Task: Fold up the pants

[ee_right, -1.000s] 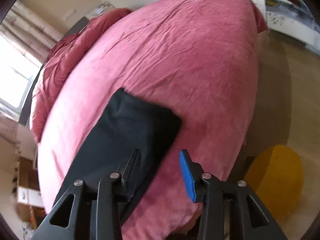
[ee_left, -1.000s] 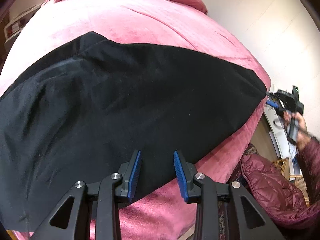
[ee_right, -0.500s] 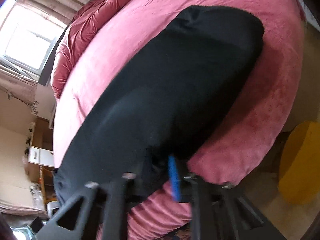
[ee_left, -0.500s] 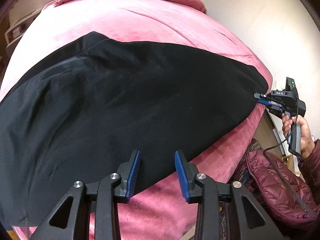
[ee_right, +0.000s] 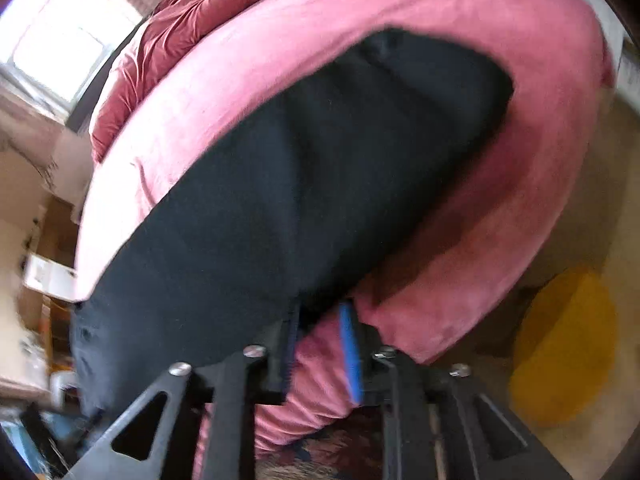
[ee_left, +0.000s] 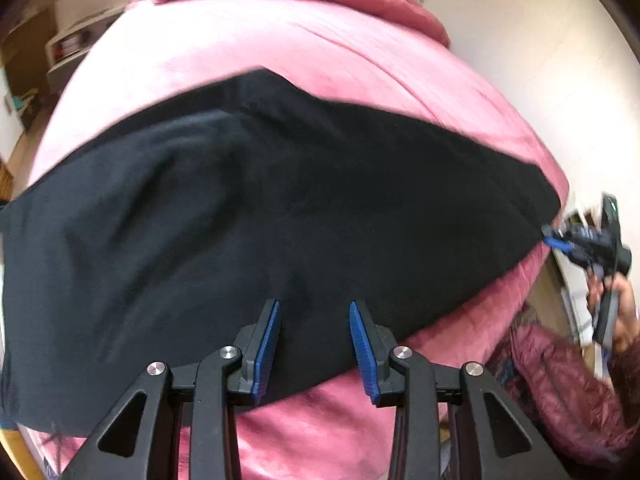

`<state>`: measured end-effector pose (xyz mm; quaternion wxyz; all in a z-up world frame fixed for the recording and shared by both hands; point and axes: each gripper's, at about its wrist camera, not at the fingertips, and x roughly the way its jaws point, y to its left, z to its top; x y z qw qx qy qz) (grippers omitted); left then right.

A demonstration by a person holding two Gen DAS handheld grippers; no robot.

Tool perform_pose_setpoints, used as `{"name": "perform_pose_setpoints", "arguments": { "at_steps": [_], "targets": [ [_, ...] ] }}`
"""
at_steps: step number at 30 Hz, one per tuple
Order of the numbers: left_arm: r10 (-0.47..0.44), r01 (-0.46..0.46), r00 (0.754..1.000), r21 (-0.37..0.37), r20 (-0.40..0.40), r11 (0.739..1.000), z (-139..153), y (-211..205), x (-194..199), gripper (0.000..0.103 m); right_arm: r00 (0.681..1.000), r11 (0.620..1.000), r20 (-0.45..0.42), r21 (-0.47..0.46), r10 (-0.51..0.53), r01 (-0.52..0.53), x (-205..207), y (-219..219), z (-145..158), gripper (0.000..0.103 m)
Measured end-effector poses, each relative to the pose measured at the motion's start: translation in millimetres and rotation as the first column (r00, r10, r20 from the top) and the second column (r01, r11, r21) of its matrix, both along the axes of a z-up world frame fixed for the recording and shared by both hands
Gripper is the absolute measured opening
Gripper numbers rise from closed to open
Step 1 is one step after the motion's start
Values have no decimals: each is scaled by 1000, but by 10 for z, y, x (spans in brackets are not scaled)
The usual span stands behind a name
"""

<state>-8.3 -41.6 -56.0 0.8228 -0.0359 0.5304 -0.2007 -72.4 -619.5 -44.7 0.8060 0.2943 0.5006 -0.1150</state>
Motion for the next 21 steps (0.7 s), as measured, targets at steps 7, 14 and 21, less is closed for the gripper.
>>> {"name": "perform_pose_setpoints", "arguments": {
  "at_steps": [7,14,21],
  "targets": [
    [142,-140,989,-39,48,989,140,454,223,36,946,946,86,-123,312,-301,466,704,560,27],
    [165,-164,985,-27,55,986,90,660,291,36,694,708,159,-56,703,-704,1526,2308,592,27],
    [141,-140,988,-24,65,990,-19,644,218,36,545,542,135,61,827,-838,2350,3325,350,28]
  ]
}}
